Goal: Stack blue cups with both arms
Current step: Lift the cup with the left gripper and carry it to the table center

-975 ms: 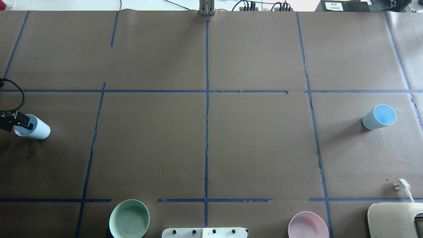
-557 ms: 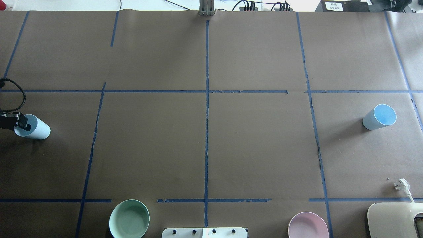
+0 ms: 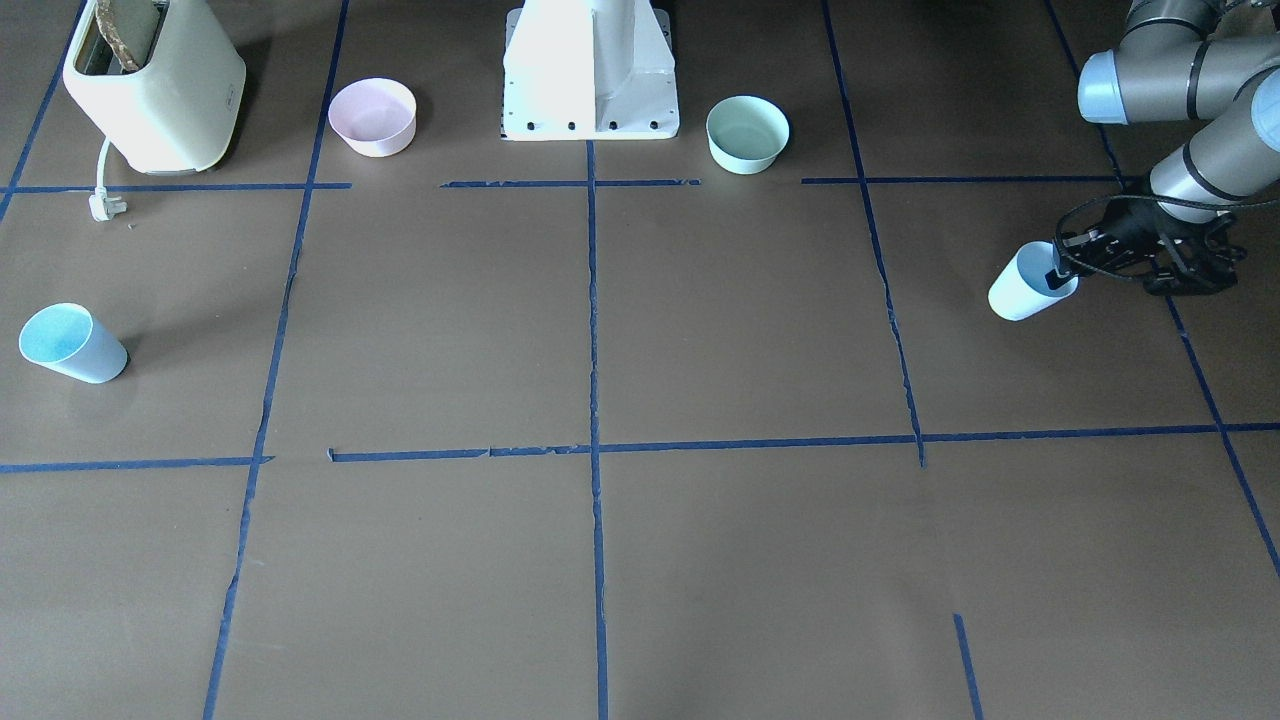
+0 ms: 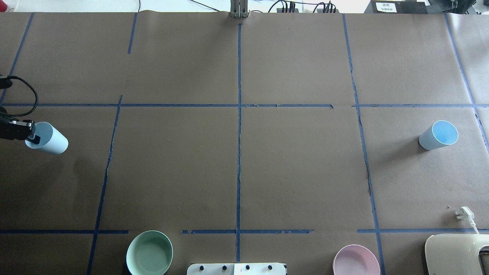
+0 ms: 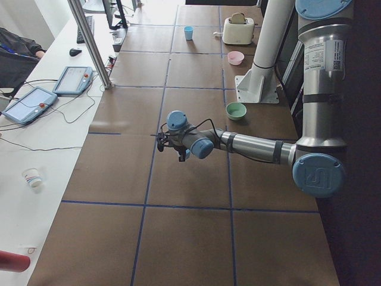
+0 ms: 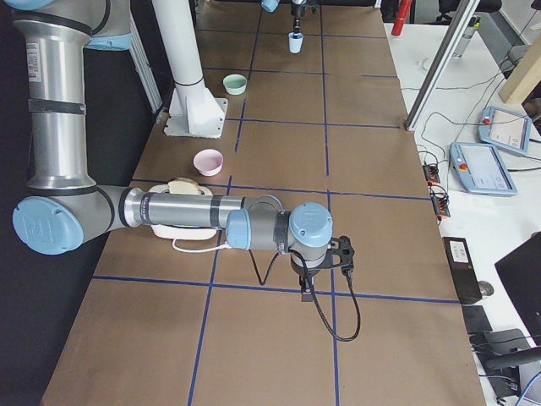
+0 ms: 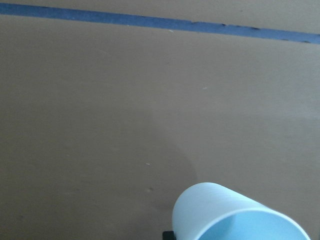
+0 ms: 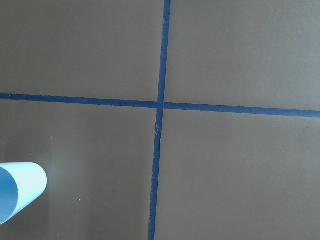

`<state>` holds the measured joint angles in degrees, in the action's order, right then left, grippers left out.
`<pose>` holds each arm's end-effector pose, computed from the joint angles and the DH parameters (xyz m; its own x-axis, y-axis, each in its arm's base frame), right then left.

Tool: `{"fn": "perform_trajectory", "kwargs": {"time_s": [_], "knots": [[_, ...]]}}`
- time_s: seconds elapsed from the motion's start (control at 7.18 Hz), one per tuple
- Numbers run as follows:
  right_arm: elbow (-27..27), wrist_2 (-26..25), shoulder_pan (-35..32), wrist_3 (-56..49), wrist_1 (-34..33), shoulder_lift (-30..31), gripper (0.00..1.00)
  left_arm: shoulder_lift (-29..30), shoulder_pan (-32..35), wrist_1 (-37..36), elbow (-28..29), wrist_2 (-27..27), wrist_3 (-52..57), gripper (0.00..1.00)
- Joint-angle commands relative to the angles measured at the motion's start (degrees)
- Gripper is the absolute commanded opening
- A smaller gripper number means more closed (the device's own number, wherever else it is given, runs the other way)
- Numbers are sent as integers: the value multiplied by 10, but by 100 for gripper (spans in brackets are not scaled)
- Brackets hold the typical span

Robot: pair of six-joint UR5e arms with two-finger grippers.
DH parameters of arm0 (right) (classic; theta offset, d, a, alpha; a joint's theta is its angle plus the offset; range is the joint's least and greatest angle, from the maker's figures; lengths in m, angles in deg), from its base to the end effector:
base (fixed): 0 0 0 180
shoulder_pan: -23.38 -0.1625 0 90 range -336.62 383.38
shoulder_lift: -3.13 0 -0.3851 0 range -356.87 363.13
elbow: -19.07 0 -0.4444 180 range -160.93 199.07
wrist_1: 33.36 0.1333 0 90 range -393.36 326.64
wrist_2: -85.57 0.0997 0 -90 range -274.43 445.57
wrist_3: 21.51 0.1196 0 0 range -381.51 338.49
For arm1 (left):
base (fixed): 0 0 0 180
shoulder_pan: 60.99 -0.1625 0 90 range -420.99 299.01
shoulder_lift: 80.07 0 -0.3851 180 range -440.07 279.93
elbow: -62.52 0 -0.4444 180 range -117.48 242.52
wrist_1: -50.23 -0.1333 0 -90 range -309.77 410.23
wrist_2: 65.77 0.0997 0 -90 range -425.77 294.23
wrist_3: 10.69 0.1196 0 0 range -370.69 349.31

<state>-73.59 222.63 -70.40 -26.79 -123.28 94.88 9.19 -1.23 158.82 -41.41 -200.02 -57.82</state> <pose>0.0808 -0.5295 0.6201 0.6838 -0.0597 0.7273 -0.0030 0.9964 0.0846 0.2377 -0.5068 0.4665 0.6089 -0.0768 -0.7895 0.0266 0.9967 -0.0764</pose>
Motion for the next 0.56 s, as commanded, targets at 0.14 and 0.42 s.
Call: {"fn": "perform_trajectory", "kwargs": {"time_s": [0.14, 0.42], "knots": [[-3, 1, 2, 0, 0, -2, 100, 196, -73, -166, -48, 8, -197, 0], [-17, 0, 2, 2, 1, -3, 100, 329, -216, -185, -6, 118, -360, 0]]}}
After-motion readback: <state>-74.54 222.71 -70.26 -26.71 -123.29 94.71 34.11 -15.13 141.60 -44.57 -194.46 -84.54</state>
